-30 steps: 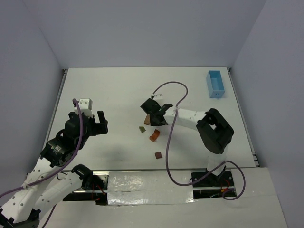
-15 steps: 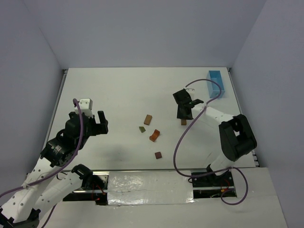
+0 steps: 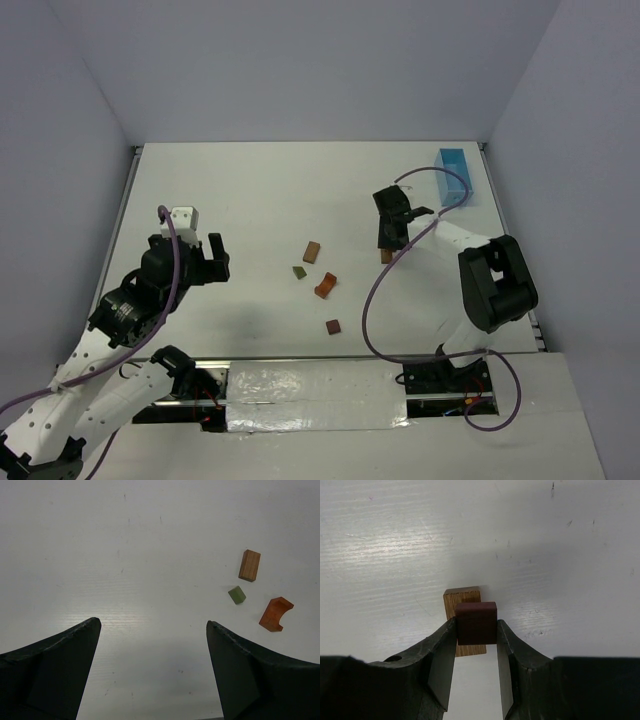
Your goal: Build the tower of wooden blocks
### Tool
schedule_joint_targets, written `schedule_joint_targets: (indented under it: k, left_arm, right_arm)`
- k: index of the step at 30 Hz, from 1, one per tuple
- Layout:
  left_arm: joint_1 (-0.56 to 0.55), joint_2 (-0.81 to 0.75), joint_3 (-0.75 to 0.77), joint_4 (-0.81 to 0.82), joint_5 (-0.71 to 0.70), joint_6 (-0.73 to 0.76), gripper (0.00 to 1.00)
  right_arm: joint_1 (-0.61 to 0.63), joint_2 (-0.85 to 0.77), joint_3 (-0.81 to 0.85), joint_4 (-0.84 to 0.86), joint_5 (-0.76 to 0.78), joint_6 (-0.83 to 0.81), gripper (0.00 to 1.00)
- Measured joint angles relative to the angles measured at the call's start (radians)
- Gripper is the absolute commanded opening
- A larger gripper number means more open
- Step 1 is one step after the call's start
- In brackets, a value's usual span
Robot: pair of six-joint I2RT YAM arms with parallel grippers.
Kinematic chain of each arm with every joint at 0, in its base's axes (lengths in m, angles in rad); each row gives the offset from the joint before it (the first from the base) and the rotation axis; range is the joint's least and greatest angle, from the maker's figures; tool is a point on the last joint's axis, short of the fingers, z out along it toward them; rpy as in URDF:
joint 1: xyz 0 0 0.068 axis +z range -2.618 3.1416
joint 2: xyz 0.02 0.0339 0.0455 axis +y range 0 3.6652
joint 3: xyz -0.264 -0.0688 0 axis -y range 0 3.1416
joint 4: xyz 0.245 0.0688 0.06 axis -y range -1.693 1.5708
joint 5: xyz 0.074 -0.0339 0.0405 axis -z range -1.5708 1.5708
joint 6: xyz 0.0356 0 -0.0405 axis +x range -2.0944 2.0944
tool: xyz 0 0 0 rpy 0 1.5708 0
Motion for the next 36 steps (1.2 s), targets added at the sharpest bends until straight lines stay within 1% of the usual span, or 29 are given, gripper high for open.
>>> schedule_joint_targets:
  k: [14, 36]
  left_arm:
    - [0.000, 0.006, 0.000, 0.003, 0.003, 0.000, 1.00]
    - [-0.001, 0.007, 0.000, 0.004, 0.009, 0.001, 0.99]
  right_arm:
    - [0.000, 0.023, 0.002, 0.006, -0.048, -0.023, 0.39]
    - [0.000, 0.062, 0.035, 0.007, -0.056, -0.044, 0.43]
